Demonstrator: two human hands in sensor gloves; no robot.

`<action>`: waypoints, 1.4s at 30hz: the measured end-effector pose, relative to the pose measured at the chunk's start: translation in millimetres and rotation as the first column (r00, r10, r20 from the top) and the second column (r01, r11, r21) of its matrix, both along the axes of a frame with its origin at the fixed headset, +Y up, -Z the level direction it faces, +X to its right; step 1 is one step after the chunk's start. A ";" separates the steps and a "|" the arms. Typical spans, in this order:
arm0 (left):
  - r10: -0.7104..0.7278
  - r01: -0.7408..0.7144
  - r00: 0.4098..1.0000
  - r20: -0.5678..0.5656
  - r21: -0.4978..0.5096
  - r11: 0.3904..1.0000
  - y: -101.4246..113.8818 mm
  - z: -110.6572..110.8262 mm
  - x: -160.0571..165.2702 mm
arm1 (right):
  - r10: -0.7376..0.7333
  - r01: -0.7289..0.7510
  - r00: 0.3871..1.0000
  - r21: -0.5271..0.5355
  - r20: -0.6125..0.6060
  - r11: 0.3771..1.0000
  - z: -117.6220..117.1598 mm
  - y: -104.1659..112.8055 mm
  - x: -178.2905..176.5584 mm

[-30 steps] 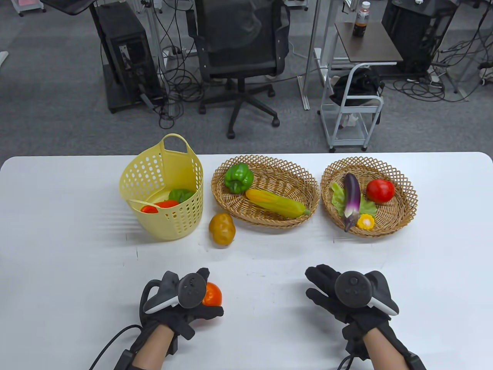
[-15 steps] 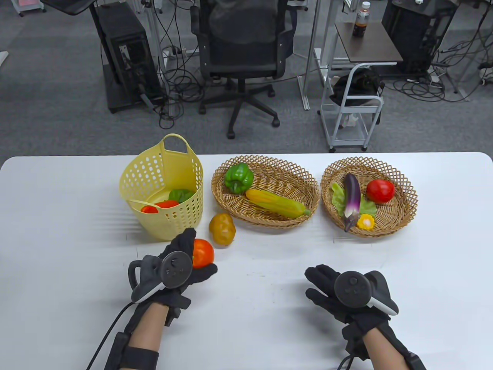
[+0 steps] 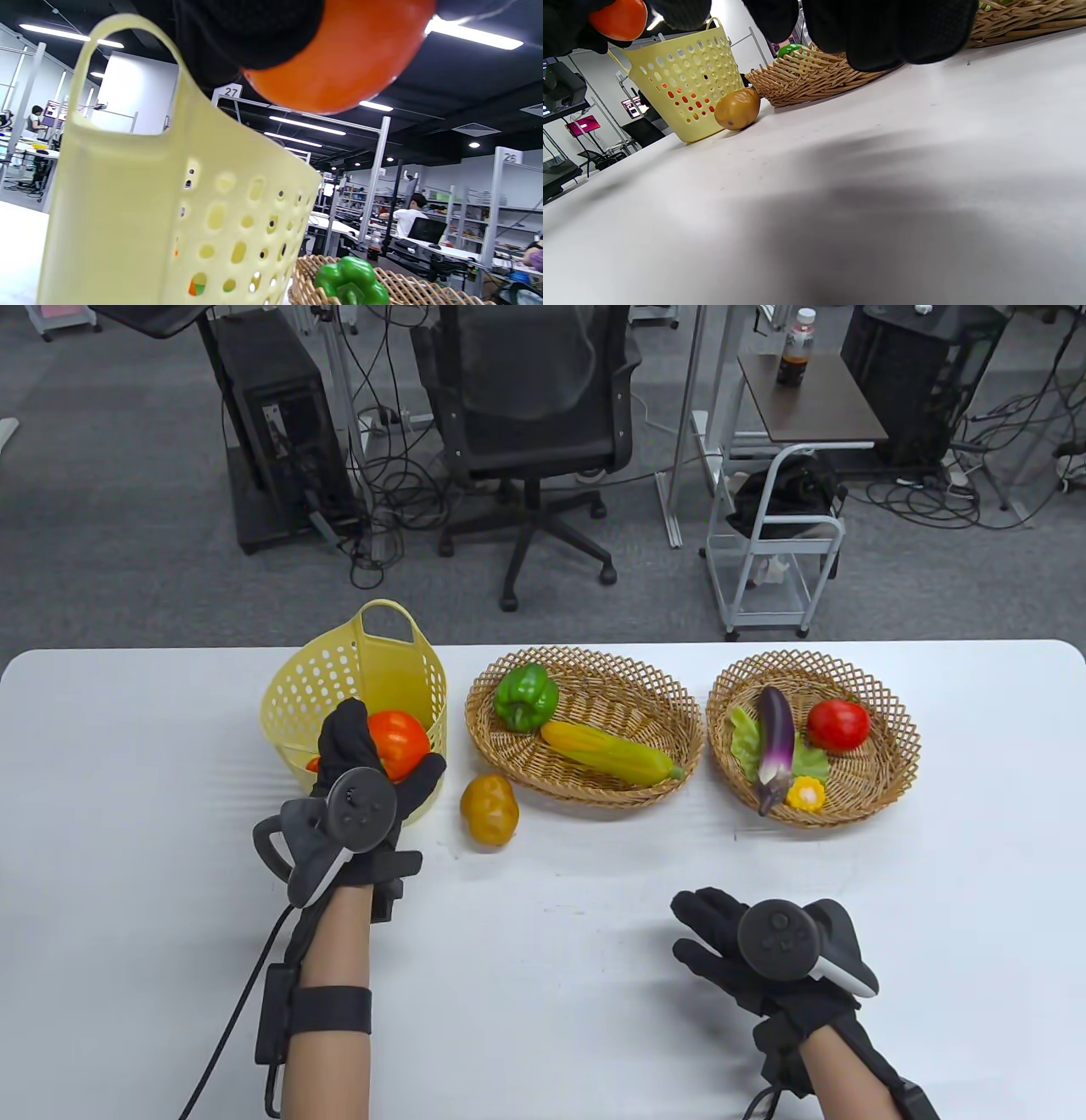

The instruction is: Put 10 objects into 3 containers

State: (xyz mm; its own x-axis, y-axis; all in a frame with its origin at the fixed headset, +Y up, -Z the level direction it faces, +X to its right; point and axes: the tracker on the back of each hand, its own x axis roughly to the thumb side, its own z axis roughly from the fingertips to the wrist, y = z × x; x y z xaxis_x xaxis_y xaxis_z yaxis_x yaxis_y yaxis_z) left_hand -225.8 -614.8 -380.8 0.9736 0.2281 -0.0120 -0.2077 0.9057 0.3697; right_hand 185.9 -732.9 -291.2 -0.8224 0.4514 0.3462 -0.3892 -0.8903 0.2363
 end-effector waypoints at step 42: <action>-0.104 0.098 0.989 -0.110 -0.052 0.994 -11.8 -16.0 26.1 | -0.004 0.004 1.000 -0.019 0.004 1.000 -3.7 -2.7 1.9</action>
State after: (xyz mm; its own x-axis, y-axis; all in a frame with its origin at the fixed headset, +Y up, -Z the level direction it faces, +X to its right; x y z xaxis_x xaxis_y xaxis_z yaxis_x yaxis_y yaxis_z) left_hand -199.7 -626.6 -396.8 0.9835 0.1254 -0.1308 -0.0739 0.9366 0.3425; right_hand 187.8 -735.6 -294.9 -0.8223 0.4607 0.3341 -0.3934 -0.8844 0.2512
